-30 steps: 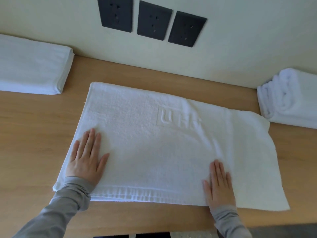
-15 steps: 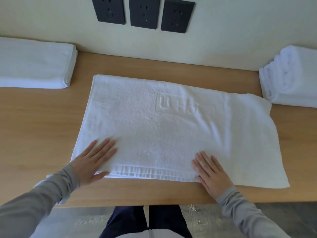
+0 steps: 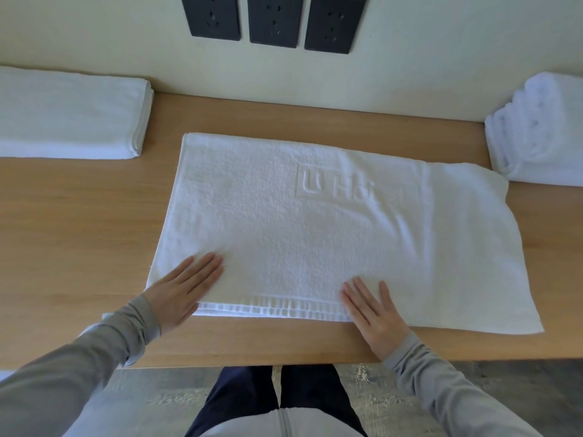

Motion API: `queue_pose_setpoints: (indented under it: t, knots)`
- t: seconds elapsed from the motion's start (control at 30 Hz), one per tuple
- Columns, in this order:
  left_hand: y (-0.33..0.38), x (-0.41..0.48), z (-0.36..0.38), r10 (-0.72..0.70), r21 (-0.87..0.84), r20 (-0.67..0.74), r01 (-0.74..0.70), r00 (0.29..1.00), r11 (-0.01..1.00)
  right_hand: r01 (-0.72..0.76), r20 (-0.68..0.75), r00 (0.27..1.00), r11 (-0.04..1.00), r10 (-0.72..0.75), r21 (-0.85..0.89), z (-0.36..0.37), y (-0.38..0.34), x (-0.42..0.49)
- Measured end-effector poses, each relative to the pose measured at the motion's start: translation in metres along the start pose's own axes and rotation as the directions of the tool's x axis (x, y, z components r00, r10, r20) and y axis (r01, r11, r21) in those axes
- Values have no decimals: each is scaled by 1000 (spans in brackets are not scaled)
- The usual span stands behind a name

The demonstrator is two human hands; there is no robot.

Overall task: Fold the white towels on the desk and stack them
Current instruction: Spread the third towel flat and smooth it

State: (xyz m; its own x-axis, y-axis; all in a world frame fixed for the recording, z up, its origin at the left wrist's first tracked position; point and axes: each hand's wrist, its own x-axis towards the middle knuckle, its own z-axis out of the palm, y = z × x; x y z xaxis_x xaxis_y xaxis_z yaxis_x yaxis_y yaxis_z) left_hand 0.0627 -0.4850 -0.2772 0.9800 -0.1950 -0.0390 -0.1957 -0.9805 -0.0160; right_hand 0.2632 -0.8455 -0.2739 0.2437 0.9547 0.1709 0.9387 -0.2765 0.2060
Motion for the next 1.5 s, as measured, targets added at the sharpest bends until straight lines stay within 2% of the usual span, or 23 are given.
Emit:
queue_pose_setpoints:
  t: [0.23, 0.53, 0.63, 0.73, 0.87, 0.93, 1.0, 1.03, 1.07, 1.1, 1.13, 1.17, 1.2, 1.23, 1.27, 1.33, 1.4, 1.43, 1.5]
  knots:
    - [-4, -2, -8, 39, -99, -49, -43, 998, 994, -11, -71, 997, 1000, 9, -24, 2, -7, 4]
    - [1, -19, 9, 104, -40, -47, -106, 993, 994, 19, -144, 989, 1000, -15, 21, 0, -16, -4]
    - [9, -23, 13, 34, -60, -37, -36, 999, 998, -18, -122, 992, 999, 22, 38, 5, -23, -6]
    - [10, -27, 13, -66, -166, -41, 59, 997, 984, -30, -121, 992, 999, 34, 33, 7, -26, -10]
    - [7, -31, 13, -94, -202, -73, 78, 993, 976, -69, -223, 971, 996, 82, 64, 2, -23, 5]
    - [8, -31, 6, -117, -179, -105, 97, 987, 979, -153, -198, 966, 984, 167, 88, -9, -26, 15]
    - [14, -28, -5, -276, -131, -131, 259, 952, 957, -337, -81, 932, 925, 354, 174, -19, -34, 19]
    - [20, -27, -11, -422, -151, -137, 402, 896, 903, -483, 8, 867, 837, 498, 258, -23, -40, 19]
    - [27, -26, -17, -583, -214, -118, 552, 804, 806, -656, 124, 741, 671, 660, 345, -28, -46, 20]
    - [33, -25, -23, -730, -304, -60, 684, 681, 663, -813, 270, 551, 434, 790, 390, -31, -51, 21]
    - [37, -25, -26, -846, -389, 37, 787, 532, 478, -908, 411, 331, 167, 849, 385, -34, -57, 22]
    - [41, -24, -28, -910, -437, 162, 854, 383, 281, -930, 523, 127, -82, 843, 358, -35, -62, 24]
    - [45, -24, -27, -926, -453, 271, 883, 264, 119, -883, 611, -20, -300, 791, 360, -35, -66, 25]
    - [50, -23, -26, -918, -467, 354, 884, 180, -7, -774, 680, -104, -488, 726, 403, -35, -69, 27]
    - [54, -23, -24, -898, -489, 425, 863, 111, -125, -625, 733, -148, -638, 663, 450, -35, -71, 30]
    - [62, -21, -21, -815, -540, 580, 744, -10, -394, -330, 821, -187, -821, 540, 465, -38, -74, 35]
    - [68, -19, -17, -691, -576, 720, 496, -69, -650, -120, 875, -228, -904, 428, 411, -43, -77, 41]
    - [70, -18, -16, -633, -572, 770, 349, -83, -742, -34, 890, -244, -921, 385, 388, -45, -78, 44]
    - [73, -17, -18, -536, -531, 842, 84, -59, -843, 74, 915, -243, -934, 323, 350, -48, -79, 47]
